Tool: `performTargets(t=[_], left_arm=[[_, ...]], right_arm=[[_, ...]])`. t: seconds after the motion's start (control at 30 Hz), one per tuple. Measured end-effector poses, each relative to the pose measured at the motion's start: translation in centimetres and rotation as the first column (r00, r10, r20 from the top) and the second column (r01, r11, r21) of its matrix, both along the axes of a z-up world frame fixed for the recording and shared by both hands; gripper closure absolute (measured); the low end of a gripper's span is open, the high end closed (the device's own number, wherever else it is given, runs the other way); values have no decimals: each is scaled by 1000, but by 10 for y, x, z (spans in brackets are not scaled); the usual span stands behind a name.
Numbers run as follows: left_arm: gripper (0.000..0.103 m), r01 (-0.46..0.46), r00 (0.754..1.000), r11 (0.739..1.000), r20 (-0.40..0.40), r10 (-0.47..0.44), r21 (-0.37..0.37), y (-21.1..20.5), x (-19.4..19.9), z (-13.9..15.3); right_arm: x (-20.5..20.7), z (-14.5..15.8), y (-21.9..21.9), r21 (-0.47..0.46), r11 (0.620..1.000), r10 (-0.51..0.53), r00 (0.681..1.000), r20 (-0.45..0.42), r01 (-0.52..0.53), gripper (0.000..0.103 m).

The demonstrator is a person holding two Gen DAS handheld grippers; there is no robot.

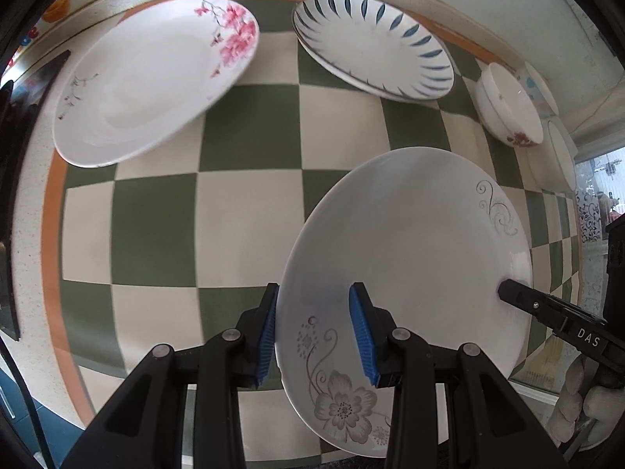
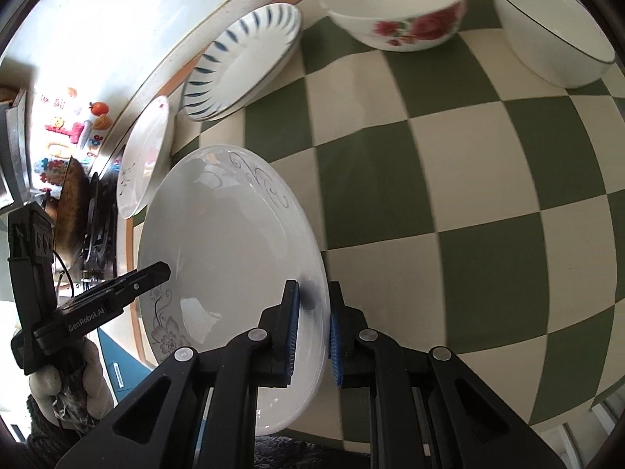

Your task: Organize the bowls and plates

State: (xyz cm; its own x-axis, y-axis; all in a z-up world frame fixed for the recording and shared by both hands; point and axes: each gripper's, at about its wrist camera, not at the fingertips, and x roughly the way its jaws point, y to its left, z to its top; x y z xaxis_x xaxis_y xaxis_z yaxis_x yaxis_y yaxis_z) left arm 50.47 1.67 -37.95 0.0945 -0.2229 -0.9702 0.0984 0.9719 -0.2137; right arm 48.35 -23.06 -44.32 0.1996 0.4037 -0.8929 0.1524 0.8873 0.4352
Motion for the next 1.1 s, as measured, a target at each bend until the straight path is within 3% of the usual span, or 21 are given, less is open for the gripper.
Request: performTargets(t=[0.57, 0.67, 0.77, 0.83, 0.97, 1.1], left_arm=[[70, -45, 998, 999, -53, 45, 12, -1, -7, -20], [70, -93, 993, 996, -75, 93, 12, 8, -6, -16], [69, -178, 981, 984, -89, 175, -25, 26, -8, -4], [69, -228, 972, 972, -73, 224, -52, 38, -8, 10], [69, -301, 953, 949, -14, 301, -93, 59, -4, 43], [67, -375, 924, 910, 0, 382, -178, 83, 18, 64]], right_arm=[[15, -17, -3, -30, 1000, 9, 999, -52, -10, 86], [17, -25, -7, 7, 1000, 8, 996, -83, -7, 85], [21, -34, -24, 109, 993, -30, 988, -151, 47, 84], [24, -35, -36, 142, 987, -55, 983, -175, 81, 77], [38, -7, -39, 124, 989, -67, 989, -129, 83, 75], [64, 45, 3, 169, 985, 27, 999, -29, -22, 71]])
